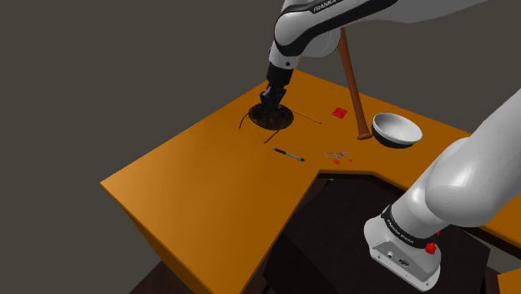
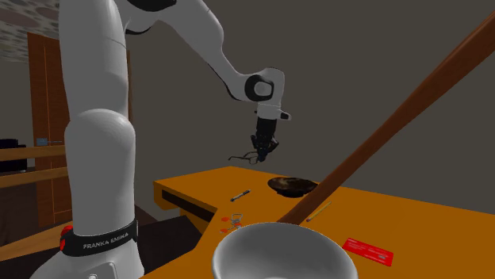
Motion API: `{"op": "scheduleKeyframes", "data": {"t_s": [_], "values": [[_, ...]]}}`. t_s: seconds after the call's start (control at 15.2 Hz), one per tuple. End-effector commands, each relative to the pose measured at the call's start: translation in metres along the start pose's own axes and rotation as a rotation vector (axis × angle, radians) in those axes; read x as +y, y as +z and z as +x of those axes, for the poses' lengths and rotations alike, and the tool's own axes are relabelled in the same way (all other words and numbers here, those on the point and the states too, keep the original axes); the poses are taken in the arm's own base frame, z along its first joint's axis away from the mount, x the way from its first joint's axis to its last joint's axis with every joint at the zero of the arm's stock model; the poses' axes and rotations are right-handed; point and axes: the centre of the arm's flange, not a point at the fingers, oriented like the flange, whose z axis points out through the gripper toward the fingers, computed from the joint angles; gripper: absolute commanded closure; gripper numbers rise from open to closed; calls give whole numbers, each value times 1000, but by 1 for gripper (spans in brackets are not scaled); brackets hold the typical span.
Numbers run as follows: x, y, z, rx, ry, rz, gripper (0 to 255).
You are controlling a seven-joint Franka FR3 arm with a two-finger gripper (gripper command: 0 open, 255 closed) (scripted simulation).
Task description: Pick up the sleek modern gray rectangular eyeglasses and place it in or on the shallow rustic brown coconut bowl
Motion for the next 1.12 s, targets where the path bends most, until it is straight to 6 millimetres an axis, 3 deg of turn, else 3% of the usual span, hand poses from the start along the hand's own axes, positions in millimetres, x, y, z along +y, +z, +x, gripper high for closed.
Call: {"op": "scheduleKeyframes", "data": {"t_s": [0.0,0.79,1.06], "values": [[21,-7,11,0,-1,0,255],[162,-43,67,0,-1,0,255],[166,-22,66,0,-1,0,255]]}}
